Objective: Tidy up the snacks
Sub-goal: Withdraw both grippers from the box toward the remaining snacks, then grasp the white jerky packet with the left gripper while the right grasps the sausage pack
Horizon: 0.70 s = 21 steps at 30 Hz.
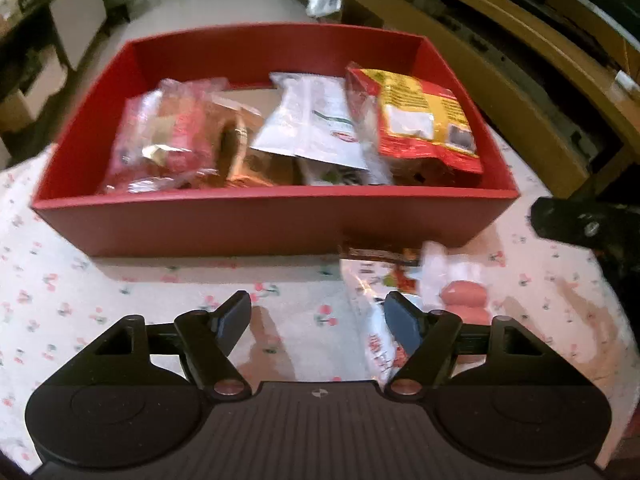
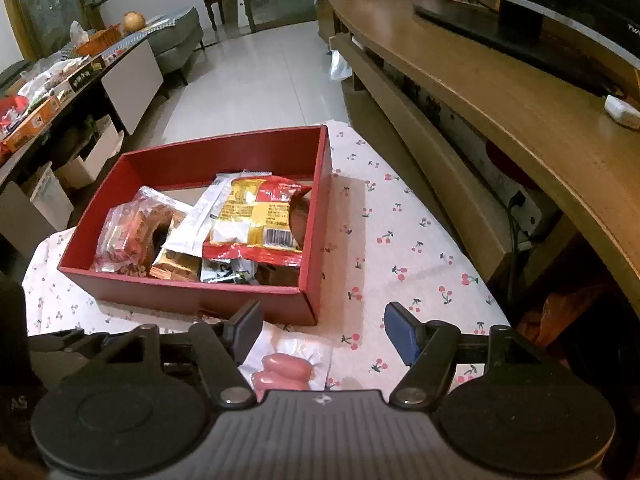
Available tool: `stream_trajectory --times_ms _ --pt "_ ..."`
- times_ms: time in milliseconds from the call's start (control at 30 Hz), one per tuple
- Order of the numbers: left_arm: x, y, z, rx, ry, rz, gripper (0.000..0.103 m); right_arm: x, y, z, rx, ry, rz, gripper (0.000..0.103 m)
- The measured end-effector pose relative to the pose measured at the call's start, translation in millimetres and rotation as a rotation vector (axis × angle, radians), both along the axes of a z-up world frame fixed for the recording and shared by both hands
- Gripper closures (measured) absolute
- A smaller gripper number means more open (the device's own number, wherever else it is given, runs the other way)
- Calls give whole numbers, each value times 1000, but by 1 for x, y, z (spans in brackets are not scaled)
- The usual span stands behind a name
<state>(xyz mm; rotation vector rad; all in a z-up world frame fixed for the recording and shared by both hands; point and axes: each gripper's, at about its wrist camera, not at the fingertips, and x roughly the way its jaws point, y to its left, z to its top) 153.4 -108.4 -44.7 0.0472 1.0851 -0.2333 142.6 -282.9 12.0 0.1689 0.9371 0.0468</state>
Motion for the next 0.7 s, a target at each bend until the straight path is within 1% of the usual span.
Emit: stream_trajectory --times_ms 67,133,167,200,267,300,367,433,533,600,700 --pt "1 -10 -3 -4 9 -24 25 1 1 -3 -8 10 2 22" --pt "0 -23 -8 26 4 -56 24 1 3 -5 -17 20 3 22" --pt "-1 -28 -11 31 6 -67 22 2 4 -8 -26 27 5 22" --pt "-1 -32 -13 38 -1 -72 18 3 4 -10 -32 34 6 22" --pt "-2 -38 -16 78 -17 -83 17 4 5 -15 -45 53 6 22" --pt "-4 -38 -17 83 -25 -86 16 5 5 -18 -53 63 6 22" --pt "-5 -36 -17 81 -29 -87 19 6 5 -23 -61 79 4 22" --pt "-6 -32 -15 81 -27 -84 28 7 4 -25 -64 89 -1 22" --pt "-8 -23 -11 91 -21 -78 38 7 4 -30 -69 107 -3 22" --pt "-10 -17 -8 101 -14 -73 41 8 6 -37 -74 130 1 22" --pt "-16 -4 -7 93 8 -50 42 8 6 -48 -65 174 4 22"
